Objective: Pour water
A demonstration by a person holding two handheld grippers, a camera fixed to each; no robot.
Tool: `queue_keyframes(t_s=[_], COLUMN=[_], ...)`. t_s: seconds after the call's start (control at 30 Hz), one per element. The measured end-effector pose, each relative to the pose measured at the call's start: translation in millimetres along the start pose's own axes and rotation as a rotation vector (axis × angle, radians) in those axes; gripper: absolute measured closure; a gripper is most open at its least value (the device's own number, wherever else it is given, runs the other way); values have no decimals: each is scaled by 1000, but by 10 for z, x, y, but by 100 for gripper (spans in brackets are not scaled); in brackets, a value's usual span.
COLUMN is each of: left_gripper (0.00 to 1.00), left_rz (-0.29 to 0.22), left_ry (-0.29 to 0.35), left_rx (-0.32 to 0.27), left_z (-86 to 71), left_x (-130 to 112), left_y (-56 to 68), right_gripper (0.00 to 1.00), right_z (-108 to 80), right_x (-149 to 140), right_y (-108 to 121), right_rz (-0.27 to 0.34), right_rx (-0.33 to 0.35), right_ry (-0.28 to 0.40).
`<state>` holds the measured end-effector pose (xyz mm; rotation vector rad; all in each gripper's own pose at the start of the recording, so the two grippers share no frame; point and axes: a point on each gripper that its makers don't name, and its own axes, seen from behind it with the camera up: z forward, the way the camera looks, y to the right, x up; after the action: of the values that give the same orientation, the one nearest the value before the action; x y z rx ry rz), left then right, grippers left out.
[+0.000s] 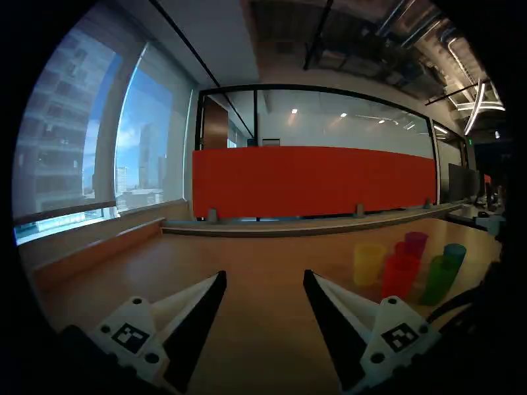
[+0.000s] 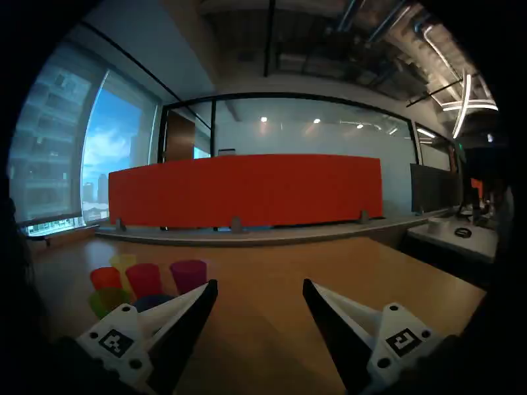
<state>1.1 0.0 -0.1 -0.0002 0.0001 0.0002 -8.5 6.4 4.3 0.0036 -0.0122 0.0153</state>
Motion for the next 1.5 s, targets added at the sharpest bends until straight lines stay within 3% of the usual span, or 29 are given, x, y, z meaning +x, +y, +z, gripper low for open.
queue_keyframes(t_s=[0.2,0.5,0.6,1.0,1.27,1.5], left_gripper=[14,14,14,14,14,14], left_rz=[-4,-6,-17,-9,-6,-22], left_ry=[6,22,39,18,22,16], left_rx=[-14,-62,-83,-193,-274,-421], left_z=[-7,83,110,184,185,128], left_x=[317,996,1250,1859,1978,2001], left_y=[36,163,228,507,713,1049], right_gripper=[0,1,1,1,1,1], right_z=[54,90,85,25,15,-35], right_x=[144,653,834,1476,1482,1502], right_y=[121,168,136,-137,-215,-412], right_rz=[25,-30,-46,-72,-70,-57], right_rx=[18,58,80,189,252,397], right_ry=[-8,-19,-22,-23,-41,-47])
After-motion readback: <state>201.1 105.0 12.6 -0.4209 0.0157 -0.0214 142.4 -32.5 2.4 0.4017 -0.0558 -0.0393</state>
